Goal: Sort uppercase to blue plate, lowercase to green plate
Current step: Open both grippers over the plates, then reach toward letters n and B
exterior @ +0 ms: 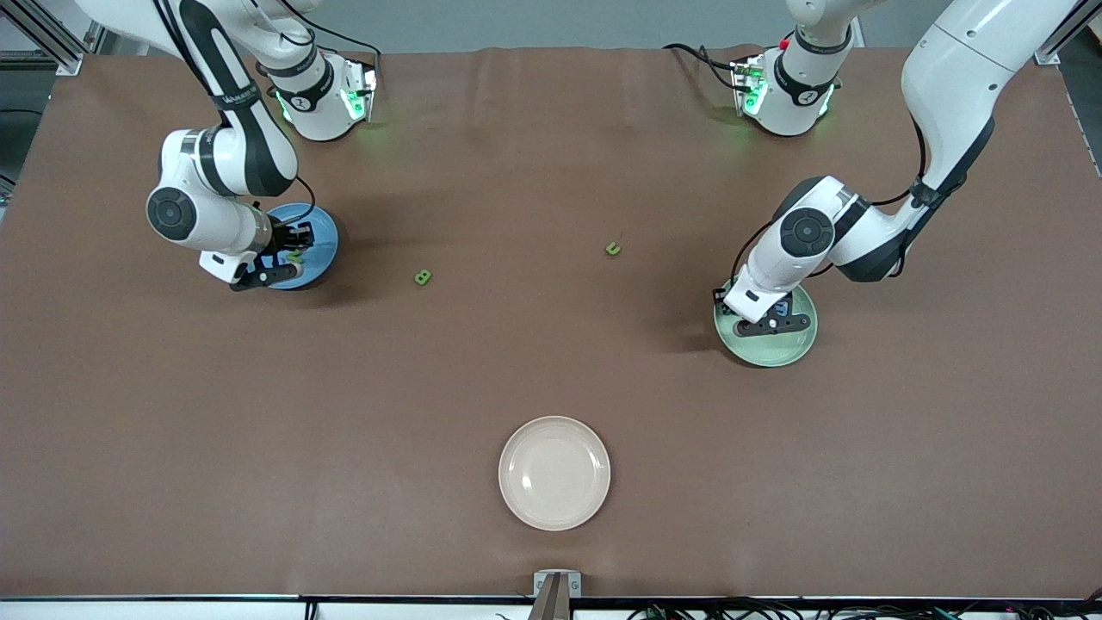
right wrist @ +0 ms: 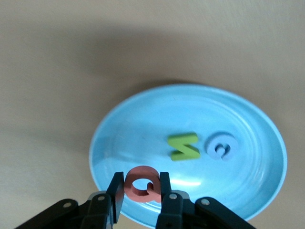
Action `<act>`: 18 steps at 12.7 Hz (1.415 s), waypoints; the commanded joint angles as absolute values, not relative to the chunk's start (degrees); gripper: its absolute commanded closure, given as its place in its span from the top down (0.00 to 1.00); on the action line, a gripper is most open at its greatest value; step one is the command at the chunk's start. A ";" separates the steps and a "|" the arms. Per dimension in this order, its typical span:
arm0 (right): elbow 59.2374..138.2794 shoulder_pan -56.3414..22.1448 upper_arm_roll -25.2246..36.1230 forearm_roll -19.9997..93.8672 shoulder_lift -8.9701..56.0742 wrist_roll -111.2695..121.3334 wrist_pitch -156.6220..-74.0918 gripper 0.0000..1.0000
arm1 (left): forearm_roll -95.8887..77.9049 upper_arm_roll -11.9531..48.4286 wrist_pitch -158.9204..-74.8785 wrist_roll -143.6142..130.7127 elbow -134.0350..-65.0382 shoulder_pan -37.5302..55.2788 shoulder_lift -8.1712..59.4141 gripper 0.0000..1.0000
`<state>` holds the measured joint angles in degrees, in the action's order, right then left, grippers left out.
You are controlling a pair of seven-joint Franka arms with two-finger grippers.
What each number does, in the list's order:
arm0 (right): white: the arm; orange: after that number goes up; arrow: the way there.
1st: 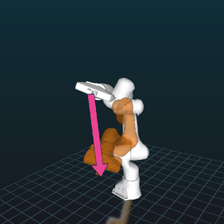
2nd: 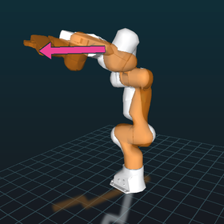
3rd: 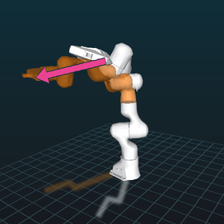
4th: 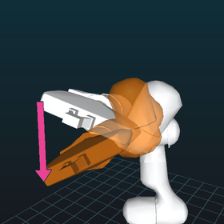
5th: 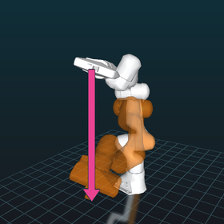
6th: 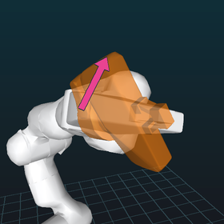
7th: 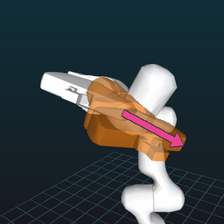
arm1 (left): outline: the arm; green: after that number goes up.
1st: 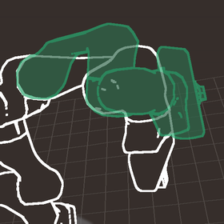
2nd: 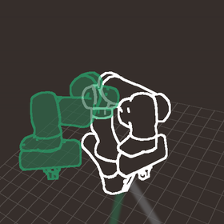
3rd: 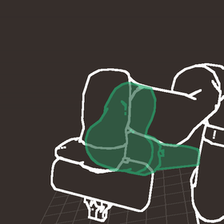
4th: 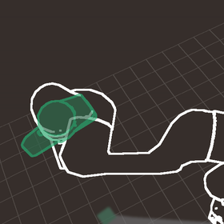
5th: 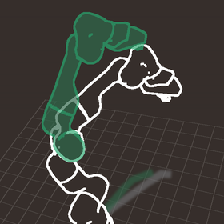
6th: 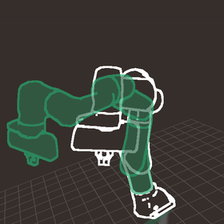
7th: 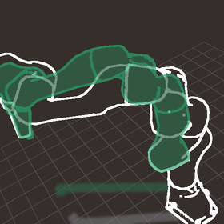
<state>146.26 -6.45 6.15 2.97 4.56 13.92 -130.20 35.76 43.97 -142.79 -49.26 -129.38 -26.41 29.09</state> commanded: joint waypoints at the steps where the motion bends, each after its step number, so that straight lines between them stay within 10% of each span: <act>1: 149.50 -2.56 5.19 2.02 2.55 13.45 -131.40 0.10 | 36.65 50.41 -142.91 -48.96 -131.13 -32.40 25.23 1.00; 2: 149.50 -1.94 5.19 2.02 2.64 13.36 -130.96 0.43 | 36.65 54.63 -141.52 -48.96 -131.05 -36.09 25.31 1.00; 3: 149.50 -1.24 5.19 2.11 2.72 13.10 -130.44 0.99 | 36.39 59.37 -138.63 -48.96 -130.61 -39.34 25.40 1.00; 10: 146.79 -13.94 4.66 3.16 2.72 -5.05 -130.25 1.00 | 31.90 65.75 -133.33 -59.22 -124.20 -29.65 29.87 1.00; 18: 135.79 -29.70 4.75 11.34 10.80 -30.29 -137.52 1.00 | 32.61 48.52 -138.77 -68.37 -122.34 -3.08 35.15 1.00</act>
